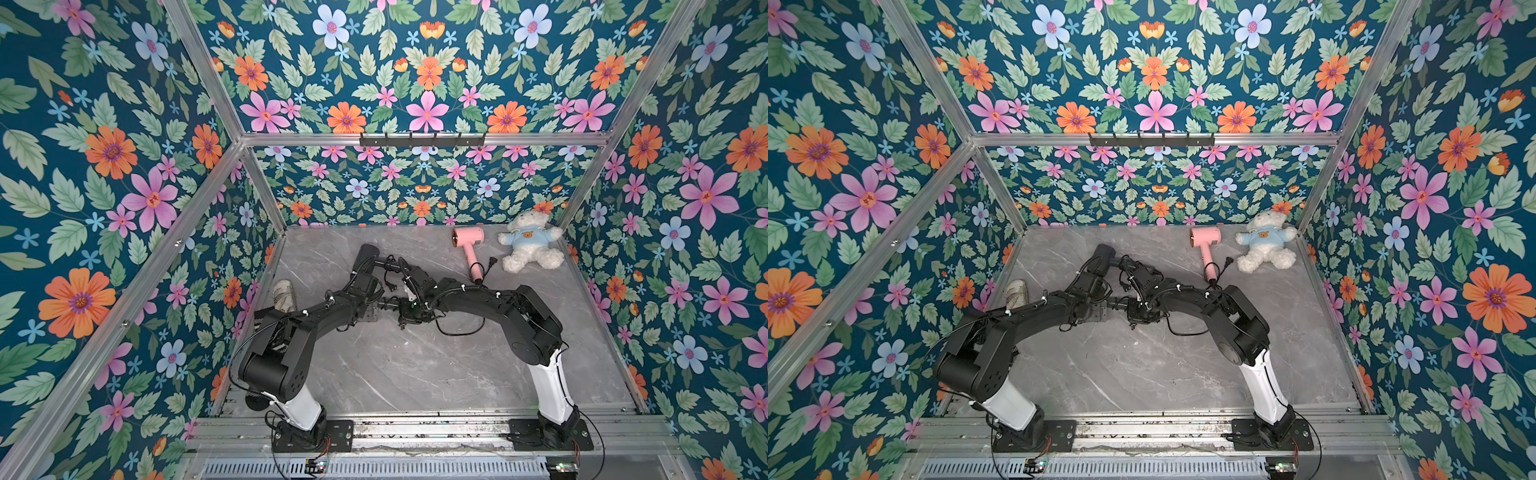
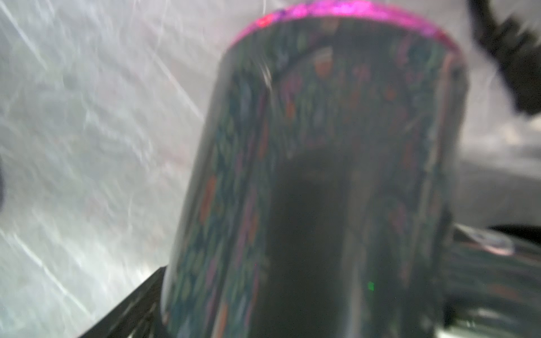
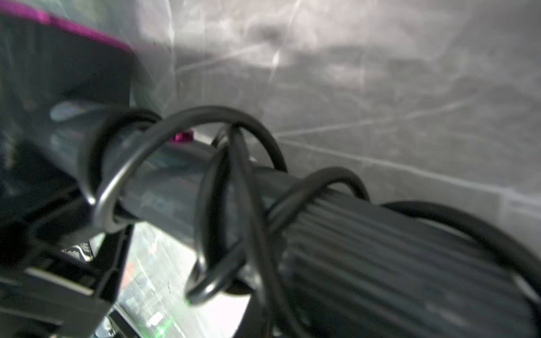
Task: Wrap the cord around the hair dryer
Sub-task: Move the hair dryer to the center of the board.
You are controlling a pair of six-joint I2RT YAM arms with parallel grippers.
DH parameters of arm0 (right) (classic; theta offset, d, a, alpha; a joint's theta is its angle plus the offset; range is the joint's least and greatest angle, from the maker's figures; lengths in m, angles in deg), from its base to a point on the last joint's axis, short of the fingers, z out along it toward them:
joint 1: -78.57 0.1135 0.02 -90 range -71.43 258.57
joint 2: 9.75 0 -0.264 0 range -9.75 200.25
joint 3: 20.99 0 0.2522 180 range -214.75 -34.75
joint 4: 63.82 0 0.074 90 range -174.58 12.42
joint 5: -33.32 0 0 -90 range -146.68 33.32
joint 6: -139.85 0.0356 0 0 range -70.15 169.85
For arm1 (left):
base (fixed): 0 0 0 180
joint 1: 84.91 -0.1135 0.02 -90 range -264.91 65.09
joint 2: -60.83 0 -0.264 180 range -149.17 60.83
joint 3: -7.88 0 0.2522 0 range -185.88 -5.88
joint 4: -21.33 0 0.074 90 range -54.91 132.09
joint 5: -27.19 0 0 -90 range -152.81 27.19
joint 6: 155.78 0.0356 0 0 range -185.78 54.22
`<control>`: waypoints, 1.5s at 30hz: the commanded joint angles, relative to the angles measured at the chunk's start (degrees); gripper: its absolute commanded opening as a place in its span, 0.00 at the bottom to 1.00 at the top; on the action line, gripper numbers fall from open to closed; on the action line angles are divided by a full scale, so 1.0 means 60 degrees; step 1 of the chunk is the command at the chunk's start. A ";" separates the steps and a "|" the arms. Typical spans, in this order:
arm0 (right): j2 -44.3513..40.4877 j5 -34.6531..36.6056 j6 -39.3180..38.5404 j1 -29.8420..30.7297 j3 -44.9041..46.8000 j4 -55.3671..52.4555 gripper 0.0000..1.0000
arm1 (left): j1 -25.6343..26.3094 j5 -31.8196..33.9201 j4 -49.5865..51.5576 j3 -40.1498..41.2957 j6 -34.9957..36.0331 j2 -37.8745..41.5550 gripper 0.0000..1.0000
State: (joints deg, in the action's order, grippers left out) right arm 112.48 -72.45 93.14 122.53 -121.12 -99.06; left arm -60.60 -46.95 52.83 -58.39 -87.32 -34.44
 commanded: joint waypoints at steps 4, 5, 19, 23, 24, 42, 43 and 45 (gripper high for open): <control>0.0043 0.0212 0.0176 0.0011 -0.0080 -0.0446 0.39 | -0.0170 -0.0088 -0.0085 -0.0831 0.0937 -0.0598 0.99; -0.0066 0.0204 0.0162 0.0011 -0.0042 -0.0470 0.44 | -0.0163 -0.0159 -0.0113 -0.0833 0.0925 -0.0591 0.99; -0.2967 0.0249 -0.1661 -0.0503 0.0509 -0.2449 0.78 | -0.0169 -0.0116 0.0020 -0.1181 0.0764 -0.0406 0.99; -0.3615 0.0877 -0.2672 -0.1629 0.0896 -0.3014 0.78 | -0.0171 -0.0414 0.0265 -0.1469 0.0984 -0.0206 0.99; -0.3712 0.1240 -0.2996 -0.1964 0.0918 -0.3185 0.77 | -0.0169 -0.0546 0.0252 -0.1513 0.1052 -0.0112 0.99; -0.0172 0.2636 -0.5675 -0.5164 -0.2973 -0.3859 0.78 | -0.0134 -0.2686 0.0198 -0.2179 0.1489 0.2656 0.99; 0.0080 0.2657 -0.5690 -0.5187 -0.3243 -0.3997 0.78 | -0.0141 -0.2790 0.0122 -0.2047 0.1319 0.2839 0.99; 0.0624 0.2650 -0.5735 -0.5200 -0.3833 -0.4282 0.78 | -0.0141 -0.2963 -0.0193 -0.1546 0.1013 0.3313 0.99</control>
State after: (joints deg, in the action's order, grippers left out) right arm 113.46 -57.13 60.46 91.49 -141.03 -120.46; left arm -61.49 -61.75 52.48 -69.63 -78.14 -16.87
